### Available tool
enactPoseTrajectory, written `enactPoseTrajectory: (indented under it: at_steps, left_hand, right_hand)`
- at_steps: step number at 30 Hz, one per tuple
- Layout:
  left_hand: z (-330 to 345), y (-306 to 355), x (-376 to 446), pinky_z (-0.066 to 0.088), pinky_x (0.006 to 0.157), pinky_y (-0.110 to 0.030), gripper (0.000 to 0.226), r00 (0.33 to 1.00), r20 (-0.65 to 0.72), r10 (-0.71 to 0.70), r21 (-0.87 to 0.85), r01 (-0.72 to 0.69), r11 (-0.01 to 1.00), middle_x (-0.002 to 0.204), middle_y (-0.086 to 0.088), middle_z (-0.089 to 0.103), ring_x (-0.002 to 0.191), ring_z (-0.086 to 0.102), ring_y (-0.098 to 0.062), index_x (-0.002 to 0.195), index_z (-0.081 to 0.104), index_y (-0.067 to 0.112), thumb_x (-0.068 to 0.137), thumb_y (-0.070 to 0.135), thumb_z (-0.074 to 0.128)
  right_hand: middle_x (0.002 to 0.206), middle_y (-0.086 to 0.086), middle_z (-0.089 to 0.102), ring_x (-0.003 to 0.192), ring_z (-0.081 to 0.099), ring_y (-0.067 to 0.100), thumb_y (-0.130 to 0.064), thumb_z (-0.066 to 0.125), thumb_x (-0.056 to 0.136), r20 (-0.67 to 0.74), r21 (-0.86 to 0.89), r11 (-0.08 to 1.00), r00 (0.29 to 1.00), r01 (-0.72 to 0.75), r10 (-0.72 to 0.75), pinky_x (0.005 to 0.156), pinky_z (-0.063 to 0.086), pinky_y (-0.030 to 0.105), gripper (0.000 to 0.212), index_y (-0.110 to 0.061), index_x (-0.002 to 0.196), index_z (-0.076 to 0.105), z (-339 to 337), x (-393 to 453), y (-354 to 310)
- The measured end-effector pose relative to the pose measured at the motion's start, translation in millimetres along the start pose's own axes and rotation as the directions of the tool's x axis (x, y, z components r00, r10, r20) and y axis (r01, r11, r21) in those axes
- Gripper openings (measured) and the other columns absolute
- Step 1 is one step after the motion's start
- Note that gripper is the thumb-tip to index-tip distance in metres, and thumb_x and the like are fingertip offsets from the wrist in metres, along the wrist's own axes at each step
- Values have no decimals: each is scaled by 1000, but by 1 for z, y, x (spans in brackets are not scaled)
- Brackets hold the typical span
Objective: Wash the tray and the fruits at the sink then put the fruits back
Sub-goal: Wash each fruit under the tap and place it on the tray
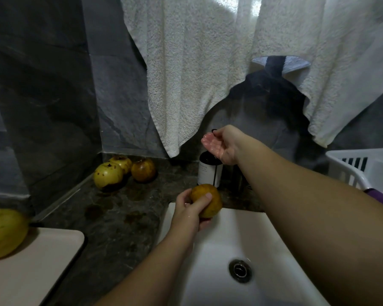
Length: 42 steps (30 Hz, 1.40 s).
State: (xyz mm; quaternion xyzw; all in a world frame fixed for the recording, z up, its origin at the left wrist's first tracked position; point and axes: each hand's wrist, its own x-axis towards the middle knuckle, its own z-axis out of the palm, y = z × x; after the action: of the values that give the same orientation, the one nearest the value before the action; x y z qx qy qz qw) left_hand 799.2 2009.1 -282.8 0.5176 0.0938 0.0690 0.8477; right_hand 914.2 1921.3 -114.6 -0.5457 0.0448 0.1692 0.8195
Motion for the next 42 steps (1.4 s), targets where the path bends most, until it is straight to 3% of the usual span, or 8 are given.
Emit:
enactPoseTrajectory:
  at_steps: [13,18,22,26,30,35,38,42]
  left_hand:
    - [5,9,-5,56,48,-25,78,906,-20,-422,-416,377,828,102,-22,71,65,70,-25,123,65,4,89,74,60]
    - [44,24,-20,64,80,-30,33,962,28,-271,-657,222,720,116,-19,75,103,75,-24,132,66,8,106,25,52]
    - [30,11,-21,61,93,-43,52,898,-69,-434,-465,356,811,110,-16,77,102,75,-29,118,69,15,97,61,57]
    - [34,-13,-13,62,78,-29,38,929,-117,-352,-230,319,919,103,-1,79,92,77,-15,137,65,21,110,37,44]
    - [49,-8,-21,52,85,-42,59,955,-77,-286,126,294,947,80,-15,74,87,70,-30,101,72,13,97,67,51]
    - [63,-16,-18,59,83,-32,57,942,-5,-336,82,335,939,105,-13,79,92,76,-20,116,72,17,98,65,48]
    - [73,-21,-17,50,55,-25,68,921,-25,-390,147,389,909,69,-12,71,55,66,-18,110,68,13,93,75,48]
    - [68,-38,1,55,60,-27,66,916,-64,-395,133,400,907,81,-13,73,63,72,-20,113,70,16,88,75,52]
  right_hand:
    - [91,6,75,82,73,17,-25,49,108,99,-181,946,962,268,-254,65,60,22,28,-7,106,70,-18,-38,85]
    - [115,-20,71,109,62,-4,-36,51,105,509,-700,194,671,687,-539,91,48,13,27,-35,119,75,-48,-59,130]
    - [127,-7,63,120,58,12,-37,46,108,331,-645,559,850,521,-411,101,49,31,29,-34,130,64,-64,-57,135]
    - [140,-12,52,128,43,0,-40,41,102,438,-749,227,722,623,-535,105,32,15,44,-29,140,60,-80,-67,156]
    - [130,-1,64,118,61,16,-37,45,108,264,-532,698,877,479,-401,97,53,32,26,-35,125,65,-95,-62,129]
    - [130,-16,55,119,52,3,-36,42,103,305,-757,345,767,555,-564,92,39,15,38,-32,135,63,-113,-68,141]
    - [113,-10,67,104,64,10,-36,46,106,101,-547,716,883,434,-458,76,49,23,26,-43,110,70,-128,-59,132]
    - [117,-14,62,101,60,2,-54,37,102,31,-661,659,890,360,-456,82,50,25,33,-47,122,62,-135,-50,153]
